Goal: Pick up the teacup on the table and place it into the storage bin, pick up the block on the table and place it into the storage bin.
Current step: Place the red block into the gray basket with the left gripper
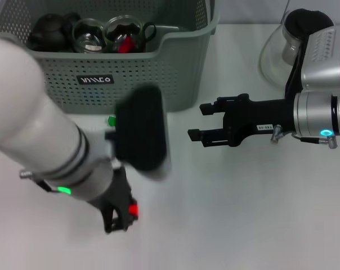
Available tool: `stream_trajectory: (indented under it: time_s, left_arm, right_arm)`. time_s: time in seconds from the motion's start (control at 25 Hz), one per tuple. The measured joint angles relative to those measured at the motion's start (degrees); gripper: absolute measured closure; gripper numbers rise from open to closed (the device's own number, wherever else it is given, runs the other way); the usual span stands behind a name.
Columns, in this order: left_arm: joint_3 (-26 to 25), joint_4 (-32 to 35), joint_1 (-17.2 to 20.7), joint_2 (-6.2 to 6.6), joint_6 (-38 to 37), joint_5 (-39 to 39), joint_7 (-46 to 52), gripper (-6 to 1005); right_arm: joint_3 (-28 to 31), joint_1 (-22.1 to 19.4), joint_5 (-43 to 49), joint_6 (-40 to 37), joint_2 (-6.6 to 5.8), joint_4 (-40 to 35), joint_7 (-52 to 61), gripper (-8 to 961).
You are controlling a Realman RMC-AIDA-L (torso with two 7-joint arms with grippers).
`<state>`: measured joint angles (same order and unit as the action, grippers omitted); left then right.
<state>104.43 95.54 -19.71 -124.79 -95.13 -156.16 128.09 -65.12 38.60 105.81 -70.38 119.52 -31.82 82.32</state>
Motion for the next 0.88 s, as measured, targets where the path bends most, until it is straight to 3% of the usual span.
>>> stream_trajectory:
  time_s: [0.12,0.24,0.36,0.52,0.6,0.76,0.88]
  left_arm:
    - [-9.18,4.09,-0.75,0.10,-0.37,4.95,1.78,816]
    - [-22.87,5.33,-3.44,0.21,0.14,12.43,2.99,816]
    - [-41.45,1.22,-9.81,0.57,0.96,18.99,3.16,815]
    - [-55.53,-4.43,-17.02,1.78,2.69,20.38,2.71,815]
    - [-58.94,-7.42,-19.52,3.07,4.78,20.04,2.96,815]
    - [-58.85,-16.77,-22.65,6.39,14.59,18.13,5.69,815]
    - [-59.04,-25.07,-24.72,7.89,20.73,16.92,6.69,812]
  right_arm:
    - [0.00,-0.36,0.00,-0.40,-0.10,0.00,-0.01,187]
    - [0.00,-0.73,0.13,-0.65,-0.25,0.02,-0.01,187]
    - [0.00,-1.05,0.32,-1.90,-0.62,0.39,0.02,187]
    - [0.00,-1.18,0.36,-3.37,-1.20,0.81,0.11,187]
    - [0.00,-1.25,0.37,-3.99,-1.47,0.84,0.19,187]
    - [0.00,-1.41,0.36,-4.66,-1.64,0.87,0.06,187]
    - [0.00,-1.44,0.36,-4.86,-1.66,0.88,-0.12,187]
